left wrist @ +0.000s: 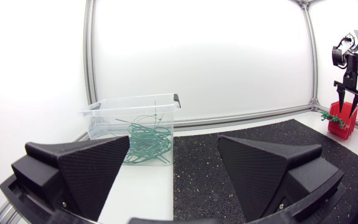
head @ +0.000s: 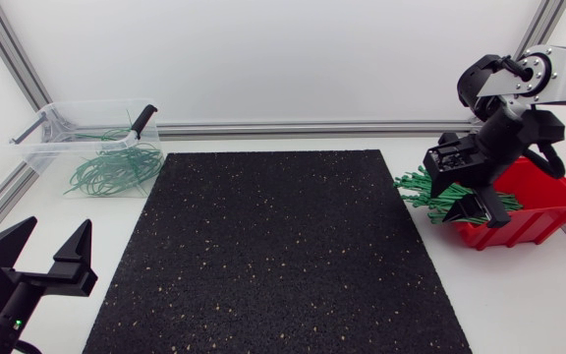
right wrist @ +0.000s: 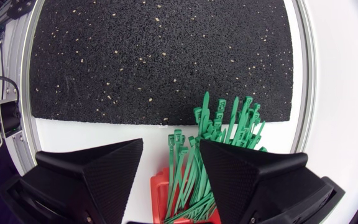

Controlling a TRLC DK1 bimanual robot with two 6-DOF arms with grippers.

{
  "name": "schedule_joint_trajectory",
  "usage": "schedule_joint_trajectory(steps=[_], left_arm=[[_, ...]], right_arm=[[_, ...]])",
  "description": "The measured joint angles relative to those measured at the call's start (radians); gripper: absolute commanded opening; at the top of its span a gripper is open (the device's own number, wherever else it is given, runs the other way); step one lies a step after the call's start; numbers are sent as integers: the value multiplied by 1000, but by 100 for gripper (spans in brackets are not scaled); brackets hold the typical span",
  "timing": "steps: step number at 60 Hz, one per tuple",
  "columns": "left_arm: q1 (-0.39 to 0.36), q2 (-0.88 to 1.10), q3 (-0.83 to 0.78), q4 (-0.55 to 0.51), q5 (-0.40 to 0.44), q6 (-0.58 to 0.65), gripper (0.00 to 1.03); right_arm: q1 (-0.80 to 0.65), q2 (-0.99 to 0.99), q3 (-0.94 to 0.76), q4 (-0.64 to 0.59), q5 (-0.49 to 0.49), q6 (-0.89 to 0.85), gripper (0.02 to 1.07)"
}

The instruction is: Take a green cable tie from the red box, thread the tail through the head to close it, then place it in the transparent bin on the left.

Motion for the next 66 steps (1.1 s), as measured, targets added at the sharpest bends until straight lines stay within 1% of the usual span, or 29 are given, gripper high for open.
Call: schedule_joint_trajectory(steps=[19,22,28,32,40,44,48,60,61,63,66], left_arm=[[0,0,0,0,0,0,99],[0,0,0,0,0,0,99],[0,0,0,0,0,0,99],[0,0,0,0,0,0,99],[0,0,0,0,0,0,99],[0,0,0,0,0,0,99],[0,0,0,0,0,0,99],[0,0,0,0,0,0,99],[0,0,0,0,0,0,99],[0,0,0,0,0,0,99],[0,0,0,0,0,0,99]], right_arm=[[0,14,-43,41,2,0,68],[0,18,-45,47,1,0,64],[0,31,-47,58,1,0,64],[0,37,-49,63,2,0,55],[0,40,-59,76,2,0,55],[0,40,-60,79,2,0,47],[-1,40,-61,83,2,0,44],[-15,40,-66,121,14,0,44],[-16,40,-68,127,17,0,43],[-19,40,-71,131,16,0,39],[-20,41,-77,132,17,0,39]])
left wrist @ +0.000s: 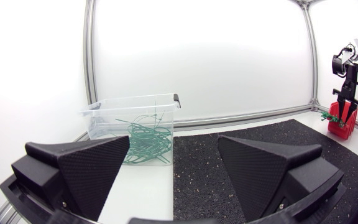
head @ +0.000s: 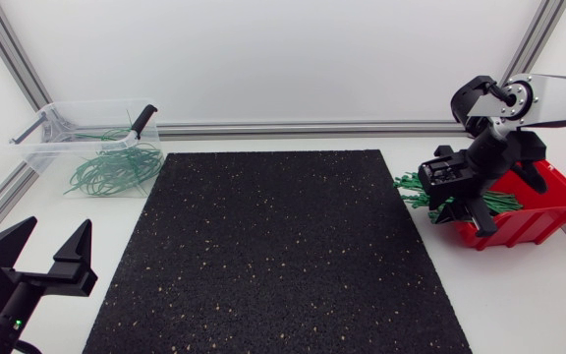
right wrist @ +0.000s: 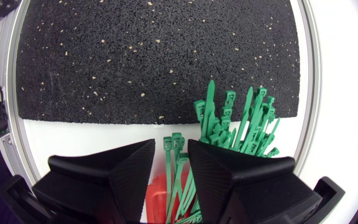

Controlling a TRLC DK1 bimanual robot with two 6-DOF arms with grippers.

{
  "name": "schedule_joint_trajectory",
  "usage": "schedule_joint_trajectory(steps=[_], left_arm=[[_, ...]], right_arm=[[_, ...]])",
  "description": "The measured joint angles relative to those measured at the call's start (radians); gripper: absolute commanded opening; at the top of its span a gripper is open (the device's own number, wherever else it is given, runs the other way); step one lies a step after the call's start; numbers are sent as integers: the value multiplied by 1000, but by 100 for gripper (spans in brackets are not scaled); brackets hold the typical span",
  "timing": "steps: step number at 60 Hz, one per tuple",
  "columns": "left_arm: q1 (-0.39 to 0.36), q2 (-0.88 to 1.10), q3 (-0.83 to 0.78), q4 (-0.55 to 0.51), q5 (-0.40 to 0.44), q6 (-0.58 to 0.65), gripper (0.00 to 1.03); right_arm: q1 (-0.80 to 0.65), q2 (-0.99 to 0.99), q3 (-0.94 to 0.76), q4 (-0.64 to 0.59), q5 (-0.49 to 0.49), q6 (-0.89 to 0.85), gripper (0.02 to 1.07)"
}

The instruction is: Take a green cable tie from the red box, thread the tail through the head to close it, then place it in the transparent bin on the left.

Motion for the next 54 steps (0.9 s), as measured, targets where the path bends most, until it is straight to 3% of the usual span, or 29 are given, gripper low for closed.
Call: schedule_joint_trajectory(steps=[14,26,54], left_arm=[[0,0,0,0,0,0,99],[0,0,0,0,0,0,99],[0,0,0,0,0,0,99]], right_arm=[[0,0,-14,12,0,0,39],[0,0,-14,26,0,0,29],[0,0,-25,56,15,0,23]])
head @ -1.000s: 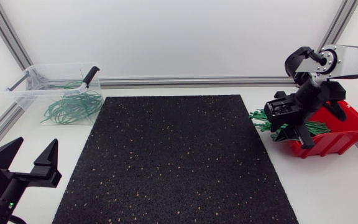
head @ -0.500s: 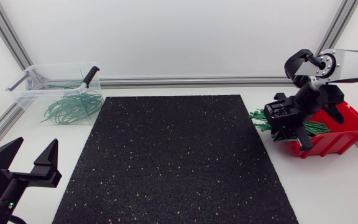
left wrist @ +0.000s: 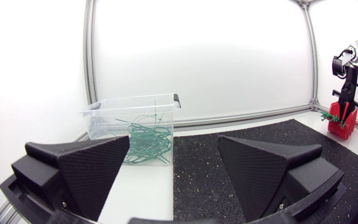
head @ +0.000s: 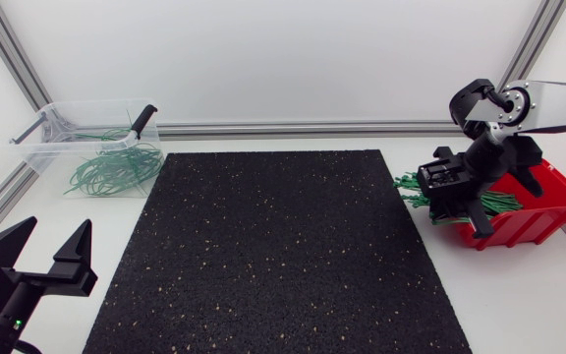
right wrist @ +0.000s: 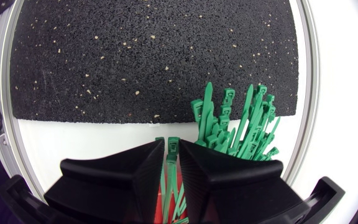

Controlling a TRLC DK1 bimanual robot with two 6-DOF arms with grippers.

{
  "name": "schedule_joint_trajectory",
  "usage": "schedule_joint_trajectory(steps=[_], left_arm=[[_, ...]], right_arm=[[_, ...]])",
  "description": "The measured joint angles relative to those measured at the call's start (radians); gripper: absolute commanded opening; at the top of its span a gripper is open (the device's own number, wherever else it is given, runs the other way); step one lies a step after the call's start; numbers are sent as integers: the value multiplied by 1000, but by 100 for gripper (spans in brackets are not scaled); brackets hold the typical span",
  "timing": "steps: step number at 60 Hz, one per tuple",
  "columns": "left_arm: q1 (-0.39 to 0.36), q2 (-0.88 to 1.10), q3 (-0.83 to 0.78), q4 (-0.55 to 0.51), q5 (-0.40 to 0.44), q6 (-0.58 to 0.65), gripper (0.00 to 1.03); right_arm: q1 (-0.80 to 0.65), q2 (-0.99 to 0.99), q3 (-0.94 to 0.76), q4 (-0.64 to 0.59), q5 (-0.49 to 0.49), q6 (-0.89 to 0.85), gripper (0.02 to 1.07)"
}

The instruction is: Take a green cable tie from the red box, thread the tail through the head to close it, then place it in the transparent bin on the left.

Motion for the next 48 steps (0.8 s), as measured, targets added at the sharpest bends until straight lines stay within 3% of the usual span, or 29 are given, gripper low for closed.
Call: schedule_joint_trajectory(steps=[4,13,20,48], left_arm=[[0,0,0,0,0,0,99],[-3,0,0,0,0,0,99],[-5,0,0,0,0,0,99],[-11,0,0,0,0,0,99]], right_arm=[[0,0,0,1,0,0,17],[2,0,0,-6,0,0,15],[7,0,6,-35,-5,6,8],[14,-34,51,-100,-53,24,8]])
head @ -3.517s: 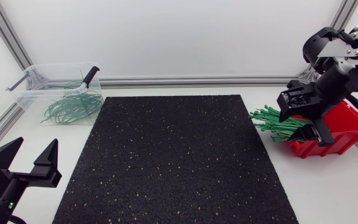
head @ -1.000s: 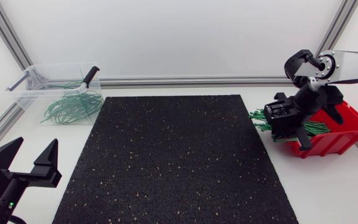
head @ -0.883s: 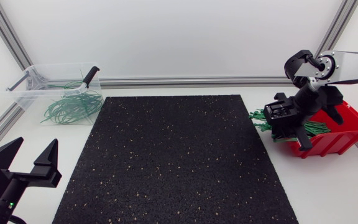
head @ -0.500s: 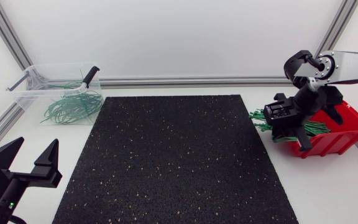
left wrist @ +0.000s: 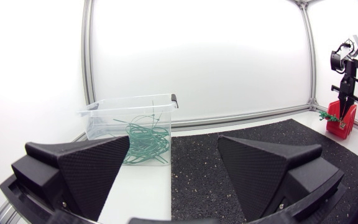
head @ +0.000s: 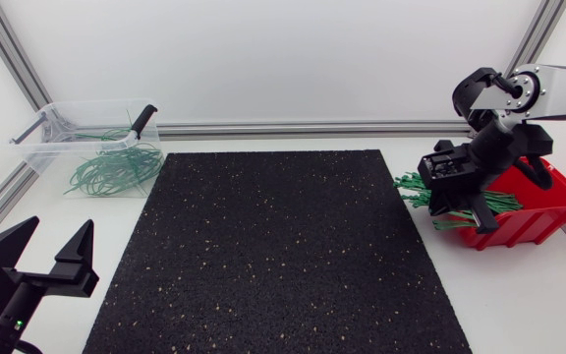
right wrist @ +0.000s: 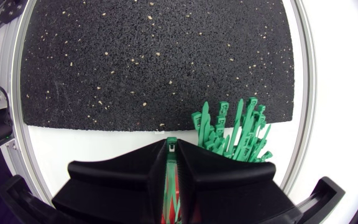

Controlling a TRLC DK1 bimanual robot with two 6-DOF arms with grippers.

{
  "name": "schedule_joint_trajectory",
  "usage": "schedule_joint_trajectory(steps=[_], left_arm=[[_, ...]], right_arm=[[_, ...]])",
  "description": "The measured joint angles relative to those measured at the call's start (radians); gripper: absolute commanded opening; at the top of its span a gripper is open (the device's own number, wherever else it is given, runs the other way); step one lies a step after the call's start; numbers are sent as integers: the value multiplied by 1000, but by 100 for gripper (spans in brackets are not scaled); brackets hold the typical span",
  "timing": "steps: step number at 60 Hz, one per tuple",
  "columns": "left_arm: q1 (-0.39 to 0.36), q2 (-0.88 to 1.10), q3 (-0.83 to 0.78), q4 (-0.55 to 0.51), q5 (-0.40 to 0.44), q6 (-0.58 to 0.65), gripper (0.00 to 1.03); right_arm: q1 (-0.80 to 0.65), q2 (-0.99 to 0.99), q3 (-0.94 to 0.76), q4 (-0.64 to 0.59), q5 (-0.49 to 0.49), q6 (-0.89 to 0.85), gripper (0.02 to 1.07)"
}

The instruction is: Take a green cable tie from the red box, thread the tail through the head to close it, then place it in the transparent bin on the left.

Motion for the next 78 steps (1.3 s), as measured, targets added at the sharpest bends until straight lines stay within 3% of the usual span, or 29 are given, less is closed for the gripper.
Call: schedule_joint_trajectory(steps=[9,29,49,52,55,58,60,78], left_arm=[[-2,0,0,0,0,0,99],[-2,0,0,0,0,0,99],[-2,0,0,0,0,0,99],[-2,0,0,0,0,0,99],[-2,0,0,0,0,0,99],[-2,0,0,0,0,0,99],[-2,0,0,0,0,0,99],[-2,0,0,0,0,0,99]], right_arm=[[0,-29,56,-50,-29,10,8],[-35,-75,240,-182,-197,52,8],[-60,-66,227,-193,-173,55,9],[-60,-65,215,-193,-169,55,22],[-60,-64,201,-193,-165,55,62],[-60,-64,189,-193,-153,55,89],[-60,-64,181,-193,-144,55,97],[-60,-67,157,-181,-131,55,98]])
